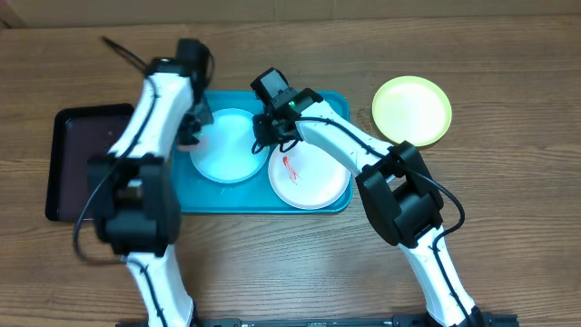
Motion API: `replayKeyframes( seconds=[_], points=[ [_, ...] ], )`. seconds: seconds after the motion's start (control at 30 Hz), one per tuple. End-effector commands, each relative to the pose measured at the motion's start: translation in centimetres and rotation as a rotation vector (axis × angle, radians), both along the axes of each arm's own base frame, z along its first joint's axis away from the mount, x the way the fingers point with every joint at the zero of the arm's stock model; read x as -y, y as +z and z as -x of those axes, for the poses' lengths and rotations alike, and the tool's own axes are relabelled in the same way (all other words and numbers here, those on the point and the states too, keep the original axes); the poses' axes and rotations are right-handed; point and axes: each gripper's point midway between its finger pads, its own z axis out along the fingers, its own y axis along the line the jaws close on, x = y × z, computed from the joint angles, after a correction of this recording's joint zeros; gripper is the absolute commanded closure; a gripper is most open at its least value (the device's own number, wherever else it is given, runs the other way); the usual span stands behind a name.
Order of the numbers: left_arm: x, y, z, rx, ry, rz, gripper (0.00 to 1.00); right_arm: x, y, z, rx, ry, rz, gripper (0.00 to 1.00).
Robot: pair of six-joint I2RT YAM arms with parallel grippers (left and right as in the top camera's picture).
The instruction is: Clean dirty plates on tray and stack at the side
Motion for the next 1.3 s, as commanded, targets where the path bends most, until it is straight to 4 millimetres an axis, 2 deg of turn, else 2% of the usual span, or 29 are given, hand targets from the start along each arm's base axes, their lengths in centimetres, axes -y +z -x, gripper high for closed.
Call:
replayKeyframes(
  seconds=[0.0,0.1,0.2,0.33,0.4,0.47,0.53,0.73,0.87,1.03,1.1,1.13,1.23,1.27],
  points=[
    [-2.5,9.7,-0.9,0.29,0.156,0.165,0.96,-0.5,5.7,-2.0,0.127,0.099,0.006,0.96],
    [-5.4,12.2,0.1,0.36,0.227,0.222,0.96,-0.5,9.8,-3.0,0.225,0.117,0.048,0.96],
    [-9.3,13.1,2.1,0.371,0.327,0.224,0.95,0.1,13.9,-4.0,0.366,0.128,0.165,0.96],
    [-14.1,12.1,5.4,0.31,0.435,0.203,0.96,2.9,20.3,-5.2,0.612,0.009,0.463,0.96],
    [-15.9,11.2,6.9,0.275,0.468,0.196,0.96,3.7,23.0,-5.1,0.726,0.023,0.642,0.96],
    [-17.3,10.2,8.3,0.25,0.51,0.199,0.96,3.7,24.8,-4.6,0.806,0.073,0.801,0.96],
    [-17.7,9.4,8.9,0.25,0.54,0.244,0.96,3.0,26.1,-3.9,0.853,0.143,0.916,0.96],
    [-18.4,8.6,9.4,0.264,0.574,0.293,0.96,0.5,28.0,-1.9,0.917,0.36,1.136,0.96],
    [-18.5,8.7,9.2,0.27,0.57,0.291,0.96,-0.5,30.5,-1.3,0.987,0.318,1.214,0.96],
    [-18.5,8.7,9.2,0.269,0.566,0.291,0.96,-1.6,32.1,-1.5,1.06,0.227,1.143,0.96],
    [-18.5,8.7,9.2,0.268,0.566,0.291,0.96,-2.1,31.5,-1.9,1.067,0.212,1.056,0.96],
    [-18.5,8.7,9.2,0.268,0.566,0.291,0.95,-2.5,30.6,-2.1,1.056,0.23,0.986,0.96],
    [-18.5,8.6,9.3,0.267,0.564,0.291,0.96,-3.9,25.2,-2.1,0.909,0.43,0.746,0.96],
    [-18.5,8.6,9.3,0.267,0.564,0.292,0.96,-4.3,22.9,-1.8,0.821,0.519,0.628,0.96]
  ],
)
